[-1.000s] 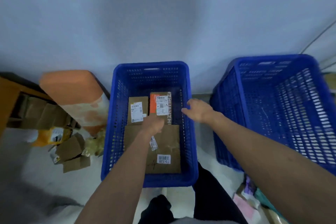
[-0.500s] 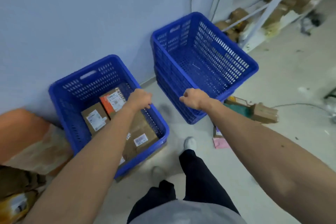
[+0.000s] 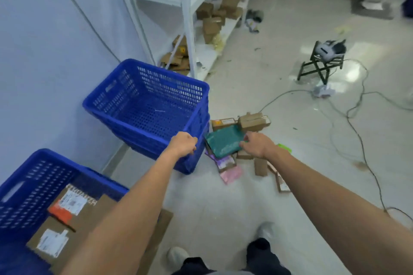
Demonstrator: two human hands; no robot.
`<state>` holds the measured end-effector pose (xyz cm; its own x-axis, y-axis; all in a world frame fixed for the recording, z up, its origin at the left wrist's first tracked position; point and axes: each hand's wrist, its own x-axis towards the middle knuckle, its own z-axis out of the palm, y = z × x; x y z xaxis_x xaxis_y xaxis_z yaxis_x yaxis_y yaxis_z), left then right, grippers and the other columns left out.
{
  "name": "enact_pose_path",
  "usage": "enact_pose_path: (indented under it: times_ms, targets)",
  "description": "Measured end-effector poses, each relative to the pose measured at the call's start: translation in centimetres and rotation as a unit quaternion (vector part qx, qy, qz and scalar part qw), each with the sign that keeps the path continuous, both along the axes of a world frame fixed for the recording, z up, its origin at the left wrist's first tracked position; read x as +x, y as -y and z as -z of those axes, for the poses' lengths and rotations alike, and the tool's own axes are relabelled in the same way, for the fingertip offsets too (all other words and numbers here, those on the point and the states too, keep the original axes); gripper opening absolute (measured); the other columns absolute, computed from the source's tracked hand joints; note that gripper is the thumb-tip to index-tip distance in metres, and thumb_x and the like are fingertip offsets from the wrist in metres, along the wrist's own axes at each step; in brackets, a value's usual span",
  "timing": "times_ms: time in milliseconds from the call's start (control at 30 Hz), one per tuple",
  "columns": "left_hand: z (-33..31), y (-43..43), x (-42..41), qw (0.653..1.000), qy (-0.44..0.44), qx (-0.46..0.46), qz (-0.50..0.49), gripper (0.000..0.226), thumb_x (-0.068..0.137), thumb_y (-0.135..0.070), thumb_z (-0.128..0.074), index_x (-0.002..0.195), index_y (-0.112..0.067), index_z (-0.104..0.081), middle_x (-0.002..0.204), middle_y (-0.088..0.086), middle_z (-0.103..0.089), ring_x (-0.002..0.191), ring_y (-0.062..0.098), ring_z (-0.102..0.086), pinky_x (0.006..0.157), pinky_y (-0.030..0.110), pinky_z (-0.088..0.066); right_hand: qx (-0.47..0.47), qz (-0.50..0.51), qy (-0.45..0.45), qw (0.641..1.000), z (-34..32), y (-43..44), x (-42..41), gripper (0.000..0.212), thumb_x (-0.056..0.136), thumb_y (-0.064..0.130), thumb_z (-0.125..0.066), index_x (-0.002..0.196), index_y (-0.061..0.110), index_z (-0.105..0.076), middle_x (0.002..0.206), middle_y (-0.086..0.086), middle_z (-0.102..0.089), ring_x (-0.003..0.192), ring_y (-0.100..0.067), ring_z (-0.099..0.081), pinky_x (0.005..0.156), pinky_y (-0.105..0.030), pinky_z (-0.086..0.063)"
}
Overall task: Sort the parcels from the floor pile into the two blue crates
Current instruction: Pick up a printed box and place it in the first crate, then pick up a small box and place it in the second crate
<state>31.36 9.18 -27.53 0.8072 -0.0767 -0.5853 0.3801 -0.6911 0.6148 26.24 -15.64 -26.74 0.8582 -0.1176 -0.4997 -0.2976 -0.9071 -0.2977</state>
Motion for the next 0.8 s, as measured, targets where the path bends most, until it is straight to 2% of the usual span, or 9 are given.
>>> enact_pose_path:
  times_ms: [67, 133, 233, 367, 467, 600, 800]
  targets:
    - [0.6, 5.1, 0.2, 1.000, 0.010, 0.009, 0.028, 0.038, 0.078, -0.030, -0.051, 0.082, 0.003, -0.070, 0.086, 0.016, -0.075, 0.086, 0.033, -0.072, 0.072, 0.034, -0.054, 0.006, 0.040, -0.009, 0.999, -0.1, 5.6, -1.6, 0.041, 0.099, 0.037, -0.049, 0.124, 0.007, -0.058, 0.131, -0.018, -0.061, 0.119, -0.033, -0.057, 0.093, -0.035, -0.044]
    - [1.2, 10.3, 0.2, 0.998, 0.017, 0.016, 0.062, 0.040, 0.072, -0.034, -0.051, 0.076, 0.002, -0.068, 0.081, 0.018, -0.073, 0.082, 0.033, -0.070, 0.078, 0.039, -0.058, 0.015, 0.080, -0.012, 0.997, -0.4, 11.2, -3.0, 0.041, 0.099, 0.037, -0.048, 0.127, 0.008, -0.056, 0.133, -0.017, -0.059, 0.122, -0.033, -0.055, 0.094, -0.035, -0.043]
    - [0.8, 17.6, 0.0, 0.993, 0.023, 0.040, 0.109, 0.020, 0.082, -0.024, -0.053, 0.067, -0.013, -0.059, 0.068, 0.008, -0.061, 0.069, 0.024, -0.061, 0.068, 0.034, -0.049, 0.020, 0.130, -0.009, 0.991, -0.3, 18.8, -3.9, 0.041, 0.096, 0.037, -0.049, 0.127, 0.011, -0.056, 0.133, -0.015, -0.059, 0.121, -0.032, -0.054, 0.093, -0.035, -0.043]
    - [1.6, 24.8, 1.0, 0.993, 0.014, 0.043, 0.109, 0.018, 0.088, -0.023, -0.054, 0.074, -0.013, -0.060, 0.073, 0.007, -0.061, 0.071, 0.021, -0.056, 0.068, 0.035, -0.044, 0.019, 0.157, -0.007, 0.987, -0.1, 26.6, -4.2, 0.043, 0.096, 0.038, -0.050, 0.127, 0.010, -0.057, 0.134, -0.016, -0.059, 0.122, -0.033, -0.054, 0.093, -0.034, -0.042]
    - [2.7, 28.3, 1.8, 0.992, 0.006, 0.051, 0.118, 0.019, 0.088, -0.022, -0.055, 0.075, -0.012, -0.064, 0.073, 0.010, -0.062, 0.072, 0.019, -0.056, 0.068, 0.036, -0.044, 0.022, 0.162, -0.018, 0.986, 0.5, 30.6, -3.9, 0.041, 0.096, 0.037, -0.050, 0.124, 0.008, -0.059, 0.131, -0.017, -0.060, 0.120, -0.034, -0.055, 0.089, -0.033, -0.042]
    - [4.0, 30.7, 3.0, 0.992, -0.017, 0.058, 0.108, 0.018, 0.081, -0.026, -0.055, 0.074, -0.013, -0.065, 0.078, 0.016, -0.069, 0.073, 0.022, -0.062, 0.071, 0.044, -0.053, 0.031, 0.152, -0.042, 0.987, 2.2, 33.7, -2.0, 0.042, 0.096, 0.037, -0.050, 0.123, 0.007, -0.060, 0.129, -0.017, -0.062, 0.118, -0.034, -0.056, 0.088, -0.033, -0.043]
    - [6.5, 32.9, 5.6, 0.994, -0.066, 0.047, 0.070, 0.022, 0.090, -0.022, -0.056, 0.074, -0.009, -0.066, 0.075, 0.010, -0.069, 0.066, 0.023, -0.059, 0.064, 0.032, -0.047, 0.032, 0.115, -0.107, 0.987, 5.8, 36.0, 2.7, 0.040, 0.097, 0.039, -0.049, 0.114, 0.005, -0.062, 0.120, -0.017, -0.065, 0.110, -0.034, -0.060, 0.078, -0.031, -0.041]
